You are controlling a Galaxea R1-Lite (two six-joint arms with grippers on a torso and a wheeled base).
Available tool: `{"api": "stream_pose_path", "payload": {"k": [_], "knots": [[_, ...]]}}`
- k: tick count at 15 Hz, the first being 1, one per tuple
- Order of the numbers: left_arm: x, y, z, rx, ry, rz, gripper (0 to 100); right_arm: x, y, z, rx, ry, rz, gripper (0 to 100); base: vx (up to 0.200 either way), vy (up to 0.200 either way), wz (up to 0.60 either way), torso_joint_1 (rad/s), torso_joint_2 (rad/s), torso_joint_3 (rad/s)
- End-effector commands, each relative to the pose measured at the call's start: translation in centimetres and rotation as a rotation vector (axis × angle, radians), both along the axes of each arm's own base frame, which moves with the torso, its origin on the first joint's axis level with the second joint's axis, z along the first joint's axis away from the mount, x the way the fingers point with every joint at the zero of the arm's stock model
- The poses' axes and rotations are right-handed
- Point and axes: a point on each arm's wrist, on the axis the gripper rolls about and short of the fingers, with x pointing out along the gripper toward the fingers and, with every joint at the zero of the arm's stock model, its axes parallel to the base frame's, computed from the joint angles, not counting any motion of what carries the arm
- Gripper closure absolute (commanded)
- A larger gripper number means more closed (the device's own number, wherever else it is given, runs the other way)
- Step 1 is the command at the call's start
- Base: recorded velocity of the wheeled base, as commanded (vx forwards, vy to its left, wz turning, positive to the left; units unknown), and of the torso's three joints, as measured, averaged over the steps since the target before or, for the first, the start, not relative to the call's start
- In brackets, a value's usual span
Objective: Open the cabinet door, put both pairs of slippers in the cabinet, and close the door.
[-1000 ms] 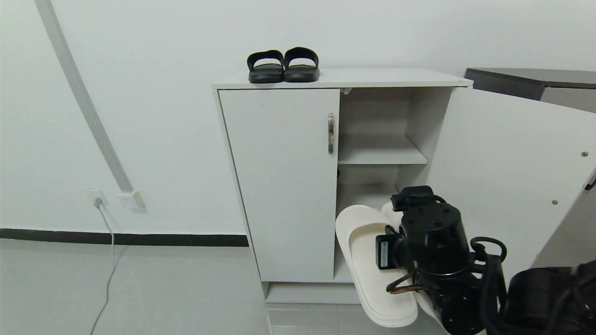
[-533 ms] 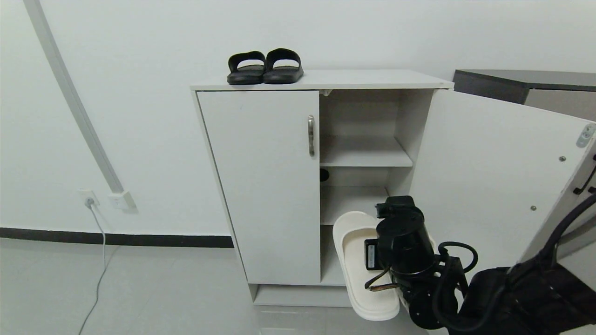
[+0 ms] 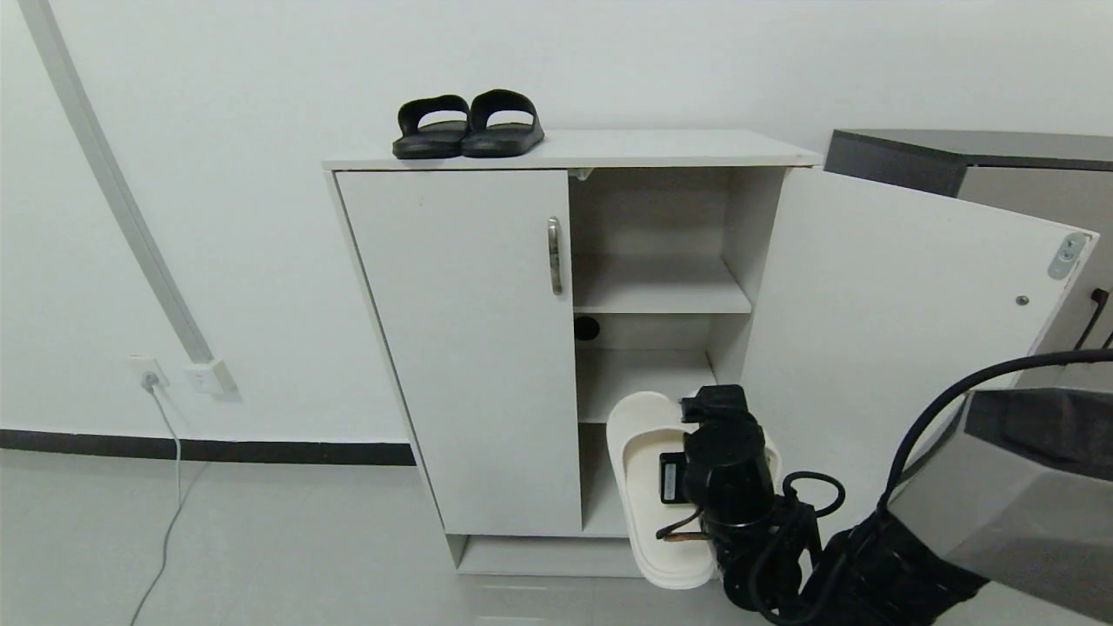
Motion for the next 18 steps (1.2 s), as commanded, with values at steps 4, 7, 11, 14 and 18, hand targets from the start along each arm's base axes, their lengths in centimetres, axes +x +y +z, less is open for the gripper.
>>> {"api": "stream_pose_path", "payload": {"k": [4, 7, 11, 14, 18], "knots": [[0.0, 0.0, 0.0, 0.000, 0.003, 0.000, 100, 0.6, 0.2, -2.1, -0.033, 0.032, -0.008, 100, 0.000, 0.000, 0.00, 0.000, 0.00, 0.000], [0.0, 0.0, 0.0, 0.002, 0.003, 0.000, 100, 0.7, 0.3, -2.3, -0.036, 0.034, -0.007, 100, 0.000, 0.000, 0.00, 0.000, 0.00, 0.000], [0.0, 0.0, 0.0, 0.002, 0.003, 0.000, 100, 1.5, 1.1, -2.9, -0.030, 0.029, -0.008, 100, 0.000, 0.000, 0.00, 0.000, 0.00, 0.000], [0.0, 0.0, 0.0, 0.003, 0.003, -0.002, 100, 2.7, 1.9, -3.5, -0.017, 0.015, -0.016, 100, 0.000, 0.000, 0.00, 0.006, 0.00, -0.081], [0.0, 0.0, 0.0, 0.003, 0.003, -0.002, 100, 4.2, 2.0, -3.8, -0.003, 0.003, -0.039, 100, 0.000, 0.000, 0.00, 0.002, 0.00, -0.177]]}}
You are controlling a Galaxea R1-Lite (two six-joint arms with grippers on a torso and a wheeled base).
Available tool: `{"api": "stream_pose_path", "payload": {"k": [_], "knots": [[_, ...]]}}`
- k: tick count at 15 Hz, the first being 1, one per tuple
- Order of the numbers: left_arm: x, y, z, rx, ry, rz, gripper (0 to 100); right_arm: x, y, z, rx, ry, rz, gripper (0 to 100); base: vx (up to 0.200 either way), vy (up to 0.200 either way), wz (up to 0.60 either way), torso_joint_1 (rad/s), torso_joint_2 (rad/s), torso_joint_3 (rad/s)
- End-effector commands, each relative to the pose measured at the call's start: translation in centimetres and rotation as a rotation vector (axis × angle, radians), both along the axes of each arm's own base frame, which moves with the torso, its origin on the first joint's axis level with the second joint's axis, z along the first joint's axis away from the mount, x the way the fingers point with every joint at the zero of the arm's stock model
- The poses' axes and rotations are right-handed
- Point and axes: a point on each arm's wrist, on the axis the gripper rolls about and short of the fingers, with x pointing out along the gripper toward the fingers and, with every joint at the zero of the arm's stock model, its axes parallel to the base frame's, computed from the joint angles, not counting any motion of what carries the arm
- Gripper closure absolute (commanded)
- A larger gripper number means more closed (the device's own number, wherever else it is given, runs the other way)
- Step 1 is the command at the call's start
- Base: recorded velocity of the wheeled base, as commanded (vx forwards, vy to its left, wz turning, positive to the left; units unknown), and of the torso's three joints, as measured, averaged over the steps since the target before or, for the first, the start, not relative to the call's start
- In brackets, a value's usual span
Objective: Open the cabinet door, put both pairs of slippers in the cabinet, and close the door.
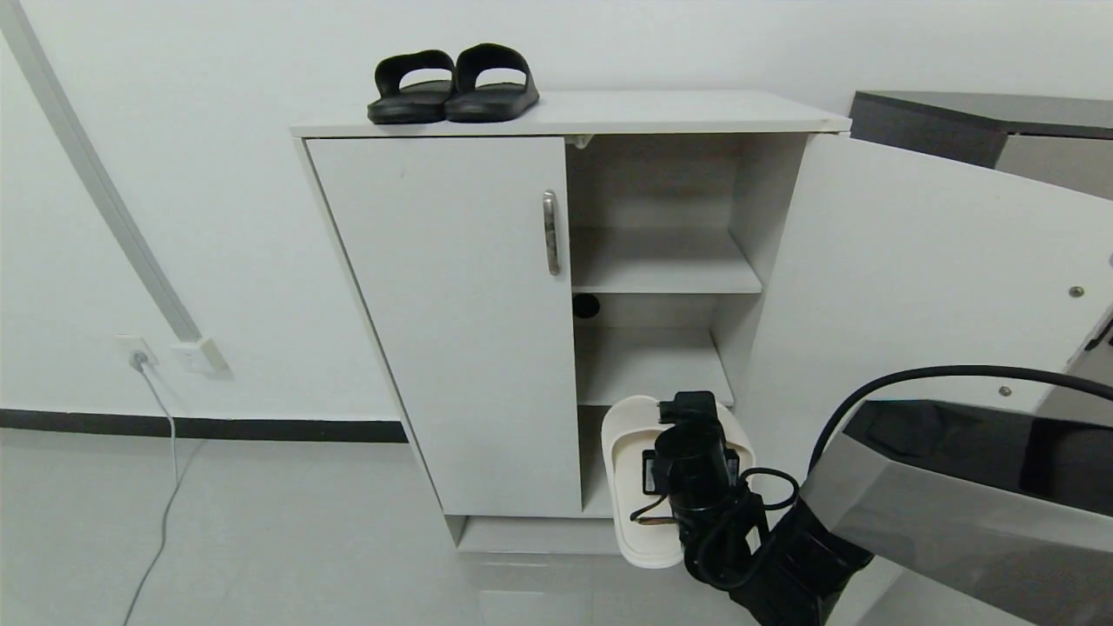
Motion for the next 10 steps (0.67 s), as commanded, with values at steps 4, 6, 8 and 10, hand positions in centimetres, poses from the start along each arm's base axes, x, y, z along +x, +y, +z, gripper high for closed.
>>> {"api": "stream_pose_path", "payload": {"k": [4, 6, 8, 10], "knots": [[0.03, 0.00, 0.01, 0.001, 0.003, 0.000, 100, 0.81, 0.14, -0.41, -0.008, -0.005, -0.007, 100, 0.000, 0.000, 0.00, 0.005, 0.00, -0.200], [0.01, 0.00, 0.01, 0.001, 0.002, 0.000, 100, 1.01, 0.34, -0.58, -0.009, -0.007, -0.005, 100, 0.000, 0.000, 0.00, 0.005, 0.00, -0.193], [0.01, 0.00, 0.01, 0.001, 0.002, 0.002, 100, 0.97, 0.38, -0.50, -0.008, -0.015, -0.005, 100, 0.000, 0.000, 0.00, 0.002, 0.00, -0.200], [0.01, 0.00, 0.01, 0.000, 0.002, 0.002, 100, 0.95, 0.27, 0.27, -0.003, -0.093, 0.002, 100, 0.000, 0.000, 0.00, 0.005, 0.00, -0.117]]}}
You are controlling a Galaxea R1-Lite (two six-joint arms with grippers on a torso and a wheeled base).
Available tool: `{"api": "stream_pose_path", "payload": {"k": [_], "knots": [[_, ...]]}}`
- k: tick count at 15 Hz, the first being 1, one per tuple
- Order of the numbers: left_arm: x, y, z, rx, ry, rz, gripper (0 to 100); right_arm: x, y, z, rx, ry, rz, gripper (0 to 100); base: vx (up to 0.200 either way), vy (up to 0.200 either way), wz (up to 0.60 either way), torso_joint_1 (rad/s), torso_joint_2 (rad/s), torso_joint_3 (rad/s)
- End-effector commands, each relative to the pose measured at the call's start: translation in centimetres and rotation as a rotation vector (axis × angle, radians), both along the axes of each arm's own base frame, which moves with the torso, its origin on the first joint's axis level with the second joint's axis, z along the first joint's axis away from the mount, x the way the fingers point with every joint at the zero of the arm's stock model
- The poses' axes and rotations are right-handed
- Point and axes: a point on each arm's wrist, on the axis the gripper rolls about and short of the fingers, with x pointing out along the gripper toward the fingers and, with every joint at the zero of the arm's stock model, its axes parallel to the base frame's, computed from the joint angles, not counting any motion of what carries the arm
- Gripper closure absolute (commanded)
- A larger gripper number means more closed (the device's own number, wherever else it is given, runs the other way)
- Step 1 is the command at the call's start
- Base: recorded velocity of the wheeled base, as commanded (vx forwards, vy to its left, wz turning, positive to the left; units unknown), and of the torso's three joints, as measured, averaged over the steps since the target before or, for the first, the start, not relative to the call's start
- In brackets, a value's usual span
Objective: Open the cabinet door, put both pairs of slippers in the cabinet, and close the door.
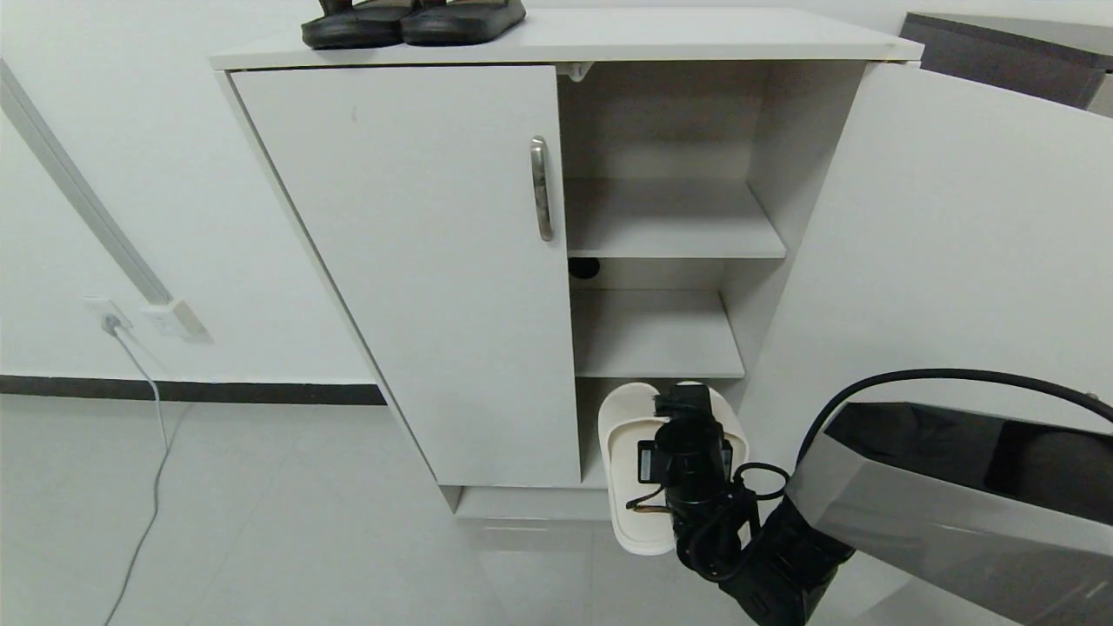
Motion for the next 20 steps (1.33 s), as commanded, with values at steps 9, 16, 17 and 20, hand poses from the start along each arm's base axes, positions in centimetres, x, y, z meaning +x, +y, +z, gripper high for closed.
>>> {"api": "stream_pose_path", "payload": {"k": [9, 16, 17, 20], "knots": [[0.0, 0.0, 0.0, -0.003, 0.001, 0.001, 100, 0.2, -0.6, -1.3, -0.057, -0.115, 0.001, 100, 0.000, 0.000, 0.00, 0.000, 0.00, 0.000], [0.0, 0.0, 0.0, -0.003, 0.001, -0.001, 100, 0.4, -0.5, -1.5, -0.057, -0.115, 0.001, 100, 0.171, 0.000, 0.00, 0.002, 0.00, 0.002], [0.0, 0.0, 0.0, -0.003, 0.001, -0.001, 100, 0.4, -0.5, -1.5, -0.057, -0.115, 0.001, 100, 0.200, 0.000, 0.00, 0.002, 0.00, 0.007], [0.0, 0.0, 0.0, -0.007, 0.001, 0.002, 100, 1.2, -0.8, -1.1, -0.037, -0.133, -0.015, 100, 0.200, 0.000, 0.00, 0.002, 0.00, 0.001]]}}
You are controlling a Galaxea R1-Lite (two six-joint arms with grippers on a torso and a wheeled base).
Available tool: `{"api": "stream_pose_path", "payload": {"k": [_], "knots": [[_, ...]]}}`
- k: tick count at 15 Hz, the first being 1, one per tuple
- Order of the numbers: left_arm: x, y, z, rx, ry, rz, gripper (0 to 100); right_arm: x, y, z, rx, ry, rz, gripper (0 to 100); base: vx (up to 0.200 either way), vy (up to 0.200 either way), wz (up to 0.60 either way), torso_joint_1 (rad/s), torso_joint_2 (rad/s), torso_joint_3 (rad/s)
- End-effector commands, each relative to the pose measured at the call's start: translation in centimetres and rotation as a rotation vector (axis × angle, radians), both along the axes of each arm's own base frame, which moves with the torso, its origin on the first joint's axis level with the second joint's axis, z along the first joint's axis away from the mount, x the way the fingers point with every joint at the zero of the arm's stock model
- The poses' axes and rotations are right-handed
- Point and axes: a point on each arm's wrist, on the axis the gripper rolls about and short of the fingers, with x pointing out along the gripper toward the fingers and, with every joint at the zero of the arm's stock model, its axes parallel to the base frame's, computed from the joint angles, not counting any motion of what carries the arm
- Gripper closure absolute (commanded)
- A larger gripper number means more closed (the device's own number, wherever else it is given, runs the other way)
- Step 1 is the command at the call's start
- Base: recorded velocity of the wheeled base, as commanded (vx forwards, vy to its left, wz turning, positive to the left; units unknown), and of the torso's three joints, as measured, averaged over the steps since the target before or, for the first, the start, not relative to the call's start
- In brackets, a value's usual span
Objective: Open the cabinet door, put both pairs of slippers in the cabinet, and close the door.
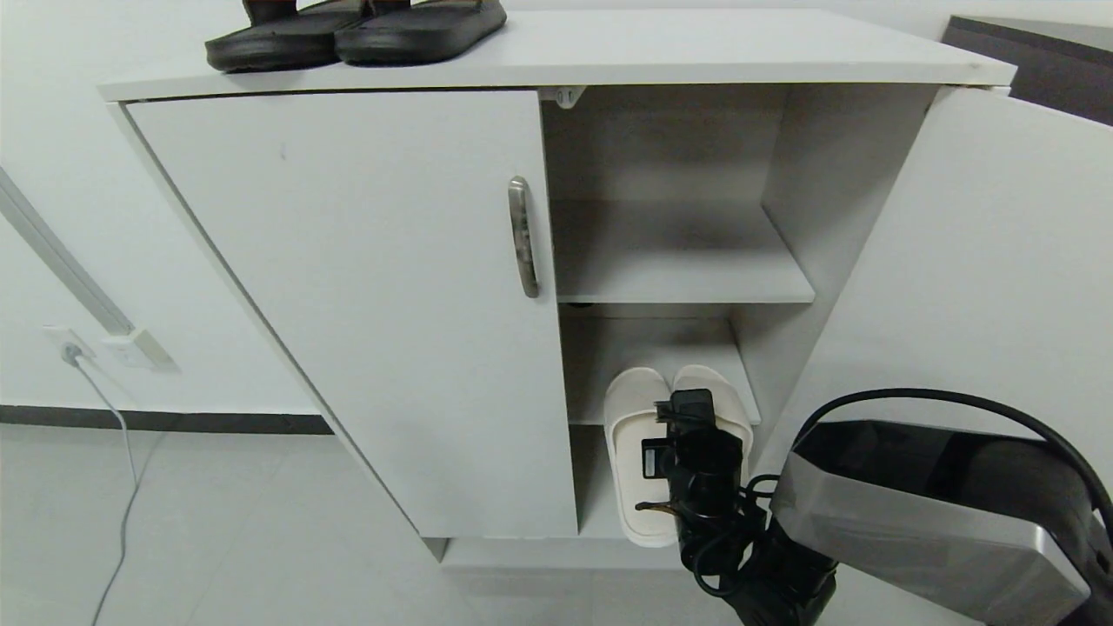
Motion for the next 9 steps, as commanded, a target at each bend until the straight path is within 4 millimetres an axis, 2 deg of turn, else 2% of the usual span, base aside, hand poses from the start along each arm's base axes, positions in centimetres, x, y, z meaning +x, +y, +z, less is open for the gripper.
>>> {"api": "stream_pose_path", "payload": {"k": [1, 4, 7, 9], "knots": [[0.0, 0.0, 0.0, -0.003, 0.002, 0.001, 100, 1.0, -0.5, 0.4, 0.022, -0.018, -0.014, 100, 0.200, 0.000, 0.00, 0.002, 0.00, 0.002], [0.0, 0.0, 0.0, -0.007, 0.002, 0.004, 100, 2.0, -1.1, 0.6, 0.035, -0.034, 0.067, 100, 0.000, 0.000, 0.00, 0.000, 0.00, 0.000], [0.0, 0.0, 0.0, -0.011, 0.000, 0.006, 100, 3.5, -0.7, 0.6, 0.032, -0.034, 0.054, 100, 0.000, 0.000, 0.00, 0.000, 0.00, 0.000], [0.0, 0.0, 0.0, -0.011, 0.000, 0.006, 100, 5.4, -0.1, 0.8, 0.026, -0.025, 0.031, 100, 0.000, 0.000, 0.00, 0.000, 0.00, 0.000]]}}
